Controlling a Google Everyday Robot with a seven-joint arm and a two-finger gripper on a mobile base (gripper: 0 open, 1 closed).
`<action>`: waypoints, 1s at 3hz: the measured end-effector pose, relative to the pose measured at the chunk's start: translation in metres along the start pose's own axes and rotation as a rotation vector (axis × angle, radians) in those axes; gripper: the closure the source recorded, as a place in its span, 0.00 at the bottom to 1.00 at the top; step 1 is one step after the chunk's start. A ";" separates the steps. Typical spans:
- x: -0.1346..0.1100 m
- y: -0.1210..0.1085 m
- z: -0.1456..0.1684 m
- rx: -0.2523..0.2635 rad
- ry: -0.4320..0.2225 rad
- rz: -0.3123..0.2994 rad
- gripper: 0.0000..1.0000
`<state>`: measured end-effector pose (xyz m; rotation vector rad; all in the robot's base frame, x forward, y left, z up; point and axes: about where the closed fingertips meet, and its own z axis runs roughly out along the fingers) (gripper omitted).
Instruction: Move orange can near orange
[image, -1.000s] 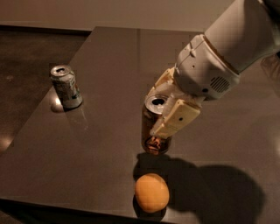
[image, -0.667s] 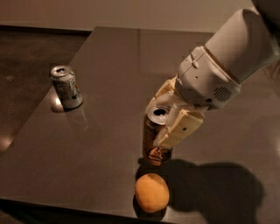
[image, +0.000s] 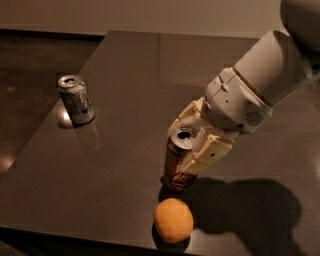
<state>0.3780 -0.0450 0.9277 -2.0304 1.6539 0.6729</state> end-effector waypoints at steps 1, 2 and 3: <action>0.007 0.001 0.002 0.004 -0.003 -0.012 0.13; 0.015 0.005 0.004 -0.003 -0.019 -0.006 0.00; 0.015 0.005 0.004 -0.003 -0.020 -0.006 0.00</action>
Offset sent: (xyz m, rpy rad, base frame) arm -0.0090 -0.0216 -0.0220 0.0417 0.0335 0.0030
